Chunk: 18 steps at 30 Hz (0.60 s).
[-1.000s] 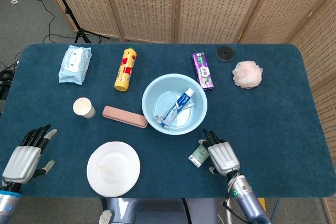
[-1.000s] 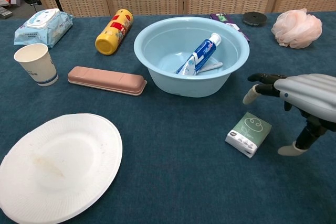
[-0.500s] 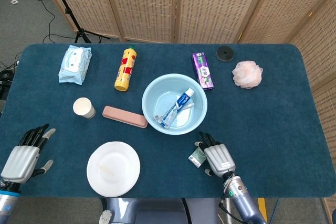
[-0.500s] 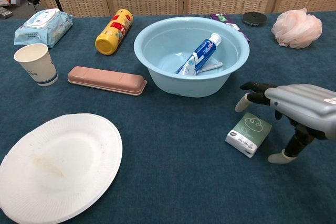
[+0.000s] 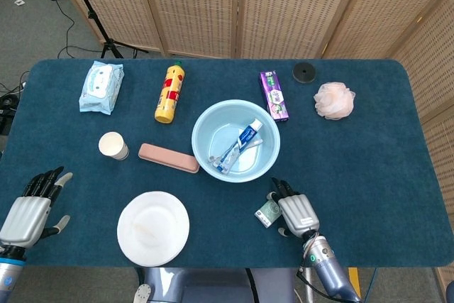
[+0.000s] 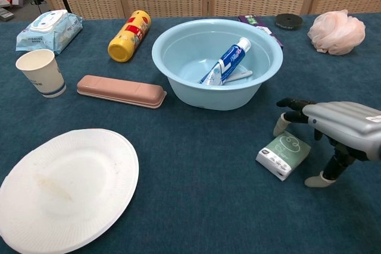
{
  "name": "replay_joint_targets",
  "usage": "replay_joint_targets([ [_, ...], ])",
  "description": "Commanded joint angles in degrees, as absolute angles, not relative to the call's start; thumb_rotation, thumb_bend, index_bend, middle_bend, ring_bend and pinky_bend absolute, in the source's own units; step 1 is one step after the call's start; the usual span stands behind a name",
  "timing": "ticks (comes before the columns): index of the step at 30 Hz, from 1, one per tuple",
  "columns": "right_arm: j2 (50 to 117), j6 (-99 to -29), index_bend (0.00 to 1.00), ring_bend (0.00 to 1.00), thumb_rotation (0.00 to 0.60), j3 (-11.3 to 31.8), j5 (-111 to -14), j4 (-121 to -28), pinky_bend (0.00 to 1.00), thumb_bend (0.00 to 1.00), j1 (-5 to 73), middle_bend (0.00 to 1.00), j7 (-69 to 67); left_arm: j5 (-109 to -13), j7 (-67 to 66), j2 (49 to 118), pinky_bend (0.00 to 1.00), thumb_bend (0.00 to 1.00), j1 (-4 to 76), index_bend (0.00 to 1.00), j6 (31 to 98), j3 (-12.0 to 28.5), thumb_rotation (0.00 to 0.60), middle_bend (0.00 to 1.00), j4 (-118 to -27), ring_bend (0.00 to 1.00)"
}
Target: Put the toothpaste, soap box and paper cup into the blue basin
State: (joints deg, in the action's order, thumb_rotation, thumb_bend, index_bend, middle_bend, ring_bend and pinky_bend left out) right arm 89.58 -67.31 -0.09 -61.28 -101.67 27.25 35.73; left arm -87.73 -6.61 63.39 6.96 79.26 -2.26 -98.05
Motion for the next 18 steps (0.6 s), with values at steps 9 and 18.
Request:
replay_joint_targets([
  [9, 89.4, -68.2, 0.43, 0.04, 0.600, 0.3, -62.5, -101.2, 0.34, 0.16, 26.7, 0.09, 35.3, -87.7, -6.8, 63.4, 0.09, 0.27, 6.9, 0.00, 79.3, -2.3, 0.600, 0.00, -98.1, 0.00],
  [18, 89.3, -68.8, 0.57, 0.12, 0.600, 0.3, -62.8, -100.9, 0.35, 0.16, 26.1, 0.16, 35.5, -87.8, -6.6, 63.4, 0.09, 0.27, 6.9, 0.00, 79.4, -2.2, 0.600, 0.00, -98.1, 0.00],
])
